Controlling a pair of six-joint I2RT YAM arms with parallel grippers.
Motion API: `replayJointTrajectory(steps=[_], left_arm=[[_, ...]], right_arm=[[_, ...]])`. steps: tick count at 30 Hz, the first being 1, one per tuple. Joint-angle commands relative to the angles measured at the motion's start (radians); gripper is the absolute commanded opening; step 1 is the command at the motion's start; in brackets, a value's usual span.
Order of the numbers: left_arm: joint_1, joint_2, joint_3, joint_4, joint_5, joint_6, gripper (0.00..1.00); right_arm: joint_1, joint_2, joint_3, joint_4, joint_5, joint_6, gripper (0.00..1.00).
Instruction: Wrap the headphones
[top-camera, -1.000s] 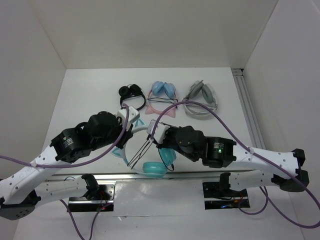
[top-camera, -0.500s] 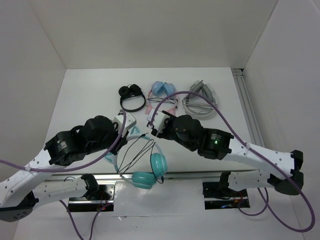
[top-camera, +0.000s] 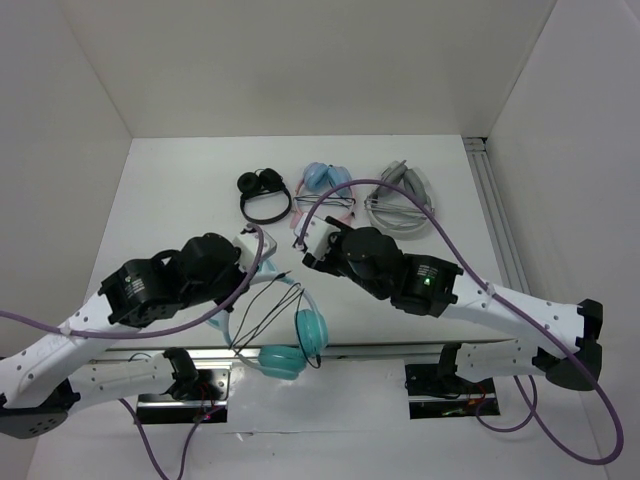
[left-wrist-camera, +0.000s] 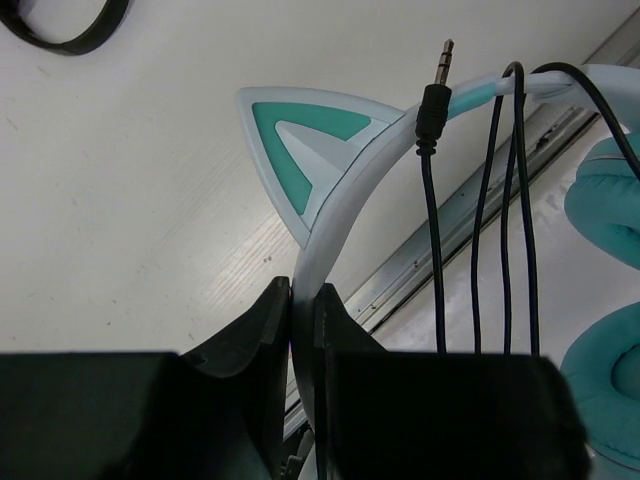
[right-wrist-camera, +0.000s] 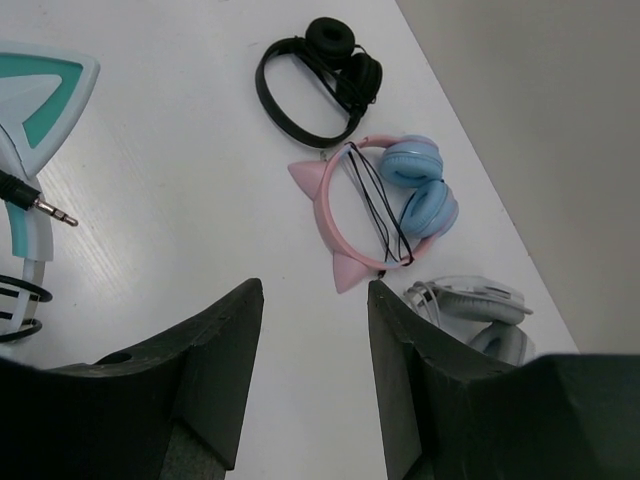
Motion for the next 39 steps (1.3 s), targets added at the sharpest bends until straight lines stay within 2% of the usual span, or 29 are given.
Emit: replayJointTrajectory(steps=[1,6,12,19,22,26,30,34,39], left_arm=[[-0.004,0.017,0.049,0.044,-0.069,-0.068,0.0],[-0.004,0.08,0.049,-0.005,-0.221,-0.13,0.0],[-0.004,0.11,0.071,-0.021,-0.254,-0.141,0.0],[-0.004,0.144,0.031,0.018,-0.252,-0.133,0.0],[-0.004,0.158,0.031,0.033,-0.203,-0.133,0.0],[0.04,0.158,0.031,0.058,-0.113,-0.124,0.0],[0.104,0.158,0.031,0.081,-0.099,-0.151,0.0],[0.159,0.158,0.011,0.133,-0.099,-0.189,0.0],[0.212,0.146,-0.021,0.188,-0.161,-0.274,0.0]], right_arm=[[-0.006,-0.023,-0.013,0.077,0.071,0.001,0.54],[-0.006,-0.07,-0.048,0.174,0.108,0.049,0.55],[-0.006,-0.07,-0.07,0.197,0.108,0.079,0.56],[-0.026,-0.052,-0.07,0.211,0.108,0.125,0.58],[-0.026,-0.052,-0.07,0.211,0.108,0.125,0.58],[-0.026,-0.061,-0.07,0.2,0.108,0.125,0.58],[-0.026,-0.072,-0.07,0.209,0.099,0.143,0.58],[-0.026,-0.054,-0.059,0.209,0.154,0.166,0.58],[-0.026,-0.067,-0.037,0.218,0.326,0.261,0.59]])
